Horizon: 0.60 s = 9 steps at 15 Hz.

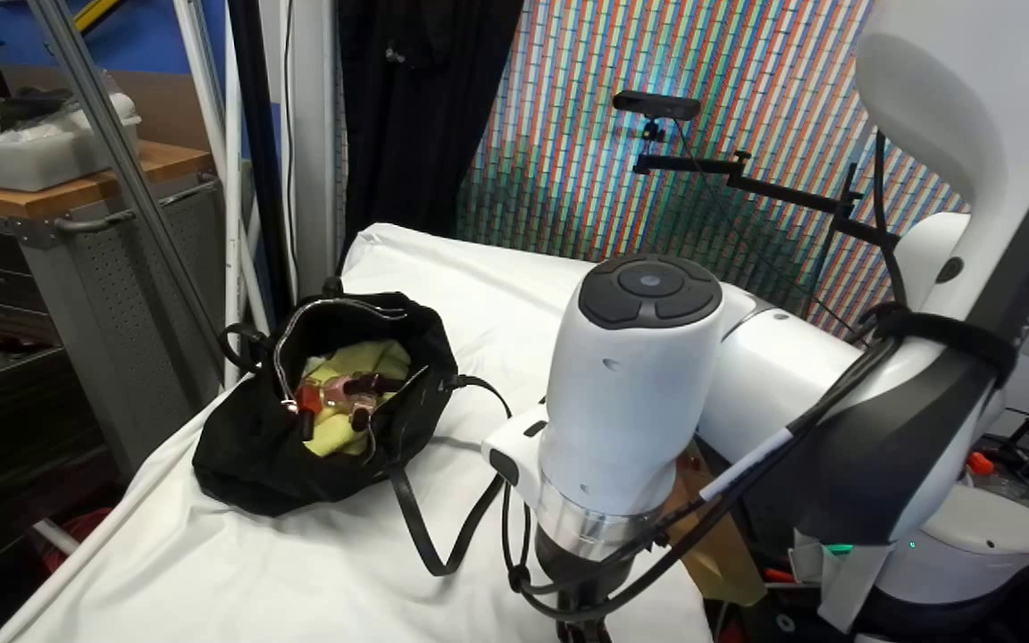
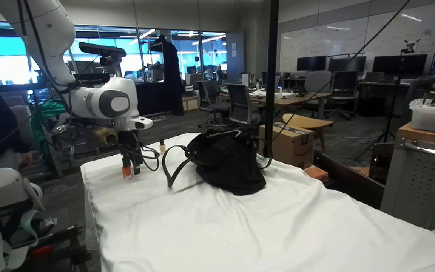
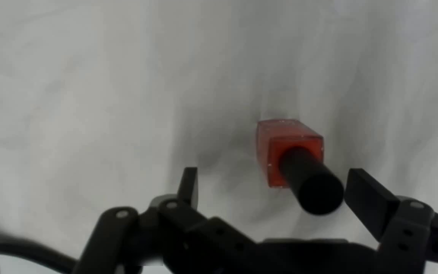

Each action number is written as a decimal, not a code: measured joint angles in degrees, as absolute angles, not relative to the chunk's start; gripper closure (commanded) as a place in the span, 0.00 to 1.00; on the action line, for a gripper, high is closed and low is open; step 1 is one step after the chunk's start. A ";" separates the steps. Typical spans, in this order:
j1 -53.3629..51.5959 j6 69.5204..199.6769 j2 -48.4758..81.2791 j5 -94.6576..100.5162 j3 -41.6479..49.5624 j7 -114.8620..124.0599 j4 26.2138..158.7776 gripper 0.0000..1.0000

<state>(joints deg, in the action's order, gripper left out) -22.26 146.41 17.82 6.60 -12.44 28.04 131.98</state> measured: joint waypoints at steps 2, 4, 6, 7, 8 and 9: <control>-22.73 145.46 16.64 7.71 -12.33 28.35 131.79 0.00; -23.18 144.67 15.55 8.58 -12.32 28.98 131.77 0.00; -23.59 144.20 14.86 9.10 -12.32 29.85 131.83 0.00; -23.78 144.12 14.72 9.54 -12.32 30.45 131.86 0.00; -23.98 144.08 14.70 10.06 -12.32 31.16 131.90 0.00; -24.17 144.07 14.70 10.50 -12.32 31.87 132.01 0.00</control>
<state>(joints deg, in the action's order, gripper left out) -24.17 144.07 14.70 10.50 -12.32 31.87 132.01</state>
